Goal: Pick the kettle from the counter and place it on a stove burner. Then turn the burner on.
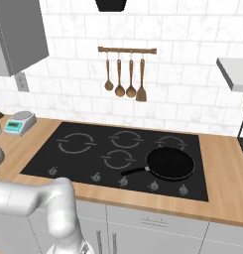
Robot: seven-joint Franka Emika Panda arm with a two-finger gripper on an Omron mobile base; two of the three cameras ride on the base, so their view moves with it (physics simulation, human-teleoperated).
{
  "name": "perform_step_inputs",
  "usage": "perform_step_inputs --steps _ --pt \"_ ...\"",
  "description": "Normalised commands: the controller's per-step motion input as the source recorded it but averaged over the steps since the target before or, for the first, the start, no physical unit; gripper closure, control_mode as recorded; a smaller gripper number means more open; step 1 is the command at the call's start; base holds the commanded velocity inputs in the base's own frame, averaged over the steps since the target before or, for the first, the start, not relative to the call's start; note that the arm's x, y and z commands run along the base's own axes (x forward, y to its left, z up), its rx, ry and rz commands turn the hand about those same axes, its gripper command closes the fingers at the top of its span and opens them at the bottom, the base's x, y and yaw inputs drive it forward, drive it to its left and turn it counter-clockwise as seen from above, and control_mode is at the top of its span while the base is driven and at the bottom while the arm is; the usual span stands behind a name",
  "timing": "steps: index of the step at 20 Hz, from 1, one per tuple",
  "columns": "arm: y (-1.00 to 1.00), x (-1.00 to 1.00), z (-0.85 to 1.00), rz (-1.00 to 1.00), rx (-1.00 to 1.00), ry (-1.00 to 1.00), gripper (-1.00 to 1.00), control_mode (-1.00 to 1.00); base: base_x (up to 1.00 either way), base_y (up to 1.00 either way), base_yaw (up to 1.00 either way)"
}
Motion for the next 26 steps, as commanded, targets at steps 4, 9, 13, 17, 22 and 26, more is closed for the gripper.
perform_step_inputs --steps 4,9,13,17,22,26 --pt "-0.02 -0.20 -0.01 0.00 0.00 0.00 -1.00 -1.00 0.00 0.00 0.00" --pt "-0.06 -0.15 -0.06 0.00 0.00 0.00 -1.00 -1.00 0.00 0.00 0.00" --pt "-0.21 0.00 -0.15 0.00 0.00 0.00 -1.00 -1.00 0.00 0.00 0.00" --pt "-0.11 0.00 -0.06 0.00 0.00 0.00 -1.00 -1.00 0.00 0.00 0.00" --pt "0.00 0.00 0.00 0.00 0.00 0.00 1.00 -1.00 0.00 0.00 0.00" --pt "0.00 0.00 0.00 0.00 0.00 0.00 1.00 -1.00 0.00 0.00 0.00"
